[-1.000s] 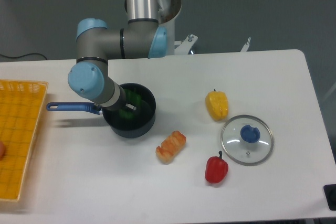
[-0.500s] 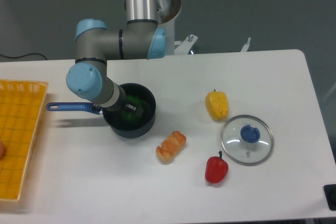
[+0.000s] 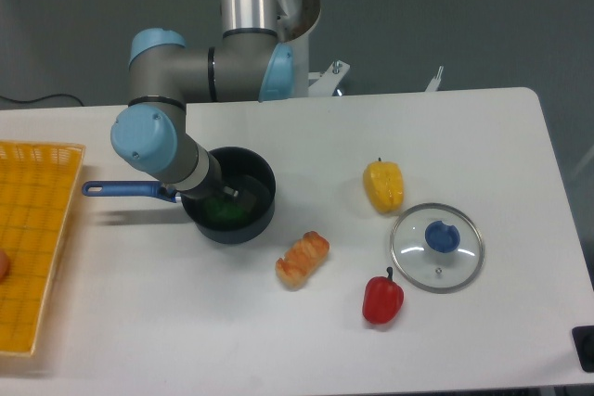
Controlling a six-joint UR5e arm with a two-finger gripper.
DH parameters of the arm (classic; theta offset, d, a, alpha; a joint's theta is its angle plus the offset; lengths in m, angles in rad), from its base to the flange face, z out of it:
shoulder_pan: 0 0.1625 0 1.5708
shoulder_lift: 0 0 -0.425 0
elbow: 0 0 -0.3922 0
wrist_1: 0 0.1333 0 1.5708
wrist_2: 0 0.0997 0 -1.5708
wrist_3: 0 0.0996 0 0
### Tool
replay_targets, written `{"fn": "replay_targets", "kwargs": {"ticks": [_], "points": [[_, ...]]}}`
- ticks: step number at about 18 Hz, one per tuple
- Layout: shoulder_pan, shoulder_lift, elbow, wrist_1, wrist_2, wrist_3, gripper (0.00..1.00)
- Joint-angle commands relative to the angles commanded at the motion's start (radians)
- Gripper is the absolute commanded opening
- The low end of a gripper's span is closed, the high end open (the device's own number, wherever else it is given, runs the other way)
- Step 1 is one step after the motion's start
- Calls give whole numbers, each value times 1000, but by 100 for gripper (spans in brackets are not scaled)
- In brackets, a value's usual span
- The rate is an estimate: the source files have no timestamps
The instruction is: Place the green chilies in the pot
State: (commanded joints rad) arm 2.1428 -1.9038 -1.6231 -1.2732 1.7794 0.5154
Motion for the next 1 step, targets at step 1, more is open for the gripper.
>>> {"fn": "replay_targets", "kwargs": {"ticks": [1], "points": [[12,11,11,15,2,0,100]]}}
